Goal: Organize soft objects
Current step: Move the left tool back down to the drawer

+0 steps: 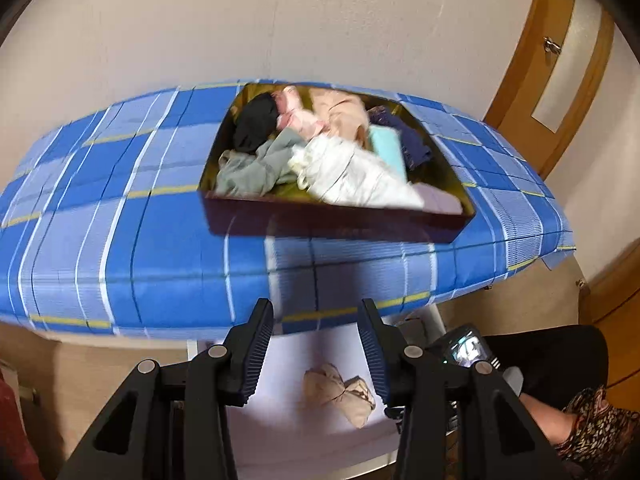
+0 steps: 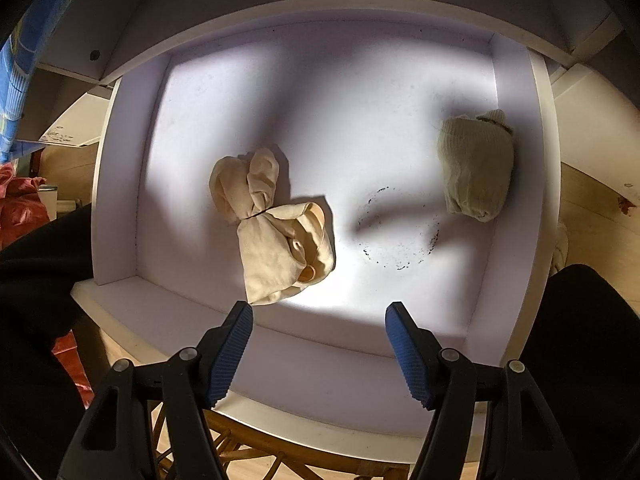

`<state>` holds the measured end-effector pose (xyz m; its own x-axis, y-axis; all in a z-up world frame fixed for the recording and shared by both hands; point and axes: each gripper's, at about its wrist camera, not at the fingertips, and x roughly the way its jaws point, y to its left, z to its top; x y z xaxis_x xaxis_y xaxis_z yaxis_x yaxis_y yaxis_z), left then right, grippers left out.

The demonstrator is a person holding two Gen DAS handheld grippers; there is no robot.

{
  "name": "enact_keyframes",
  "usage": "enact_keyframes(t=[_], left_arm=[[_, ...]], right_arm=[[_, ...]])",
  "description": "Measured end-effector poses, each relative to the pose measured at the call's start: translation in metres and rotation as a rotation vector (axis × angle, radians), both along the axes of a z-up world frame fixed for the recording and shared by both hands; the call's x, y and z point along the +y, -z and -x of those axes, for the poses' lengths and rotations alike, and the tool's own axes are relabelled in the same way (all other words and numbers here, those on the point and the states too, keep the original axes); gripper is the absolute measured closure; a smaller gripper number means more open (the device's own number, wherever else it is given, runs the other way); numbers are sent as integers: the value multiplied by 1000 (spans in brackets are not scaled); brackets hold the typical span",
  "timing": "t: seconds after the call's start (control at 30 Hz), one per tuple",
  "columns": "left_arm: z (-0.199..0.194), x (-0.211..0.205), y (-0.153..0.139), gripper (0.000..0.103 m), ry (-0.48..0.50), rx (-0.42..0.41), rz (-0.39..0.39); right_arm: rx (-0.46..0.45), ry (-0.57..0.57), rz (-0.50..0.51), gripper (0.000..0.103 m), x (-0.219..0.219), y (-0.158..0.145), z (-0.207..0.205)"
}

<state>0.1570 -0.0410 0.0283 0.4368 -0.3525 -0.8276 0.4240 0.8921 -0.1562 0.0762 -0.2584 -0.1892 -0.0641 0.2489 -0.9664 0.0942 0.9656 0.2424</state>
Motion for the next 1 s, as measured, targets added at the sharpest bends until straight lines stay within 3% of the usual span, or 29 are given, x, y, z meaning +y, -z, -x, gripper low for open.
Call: enact_keyframes(t=[0.33, 0.67, 0.83, 1.0], left_arm=[[12, 33, 61, 59, -111, 98, -5], [16, 40, 115, 57, -173, 156, -72], [16, 47, 132, 39, -204, 203, -64], [15, 56, 138, 39, -241, 245, -43]], right_arm=[[-6, -8, 11, 33, 0, 1, 0], [-22, 0, 13, 33, 0, 2, -1], [-24, -16, 17, 33, 5, 4, -1], [-48, -78, 69, 31, 19, 8, -3]])
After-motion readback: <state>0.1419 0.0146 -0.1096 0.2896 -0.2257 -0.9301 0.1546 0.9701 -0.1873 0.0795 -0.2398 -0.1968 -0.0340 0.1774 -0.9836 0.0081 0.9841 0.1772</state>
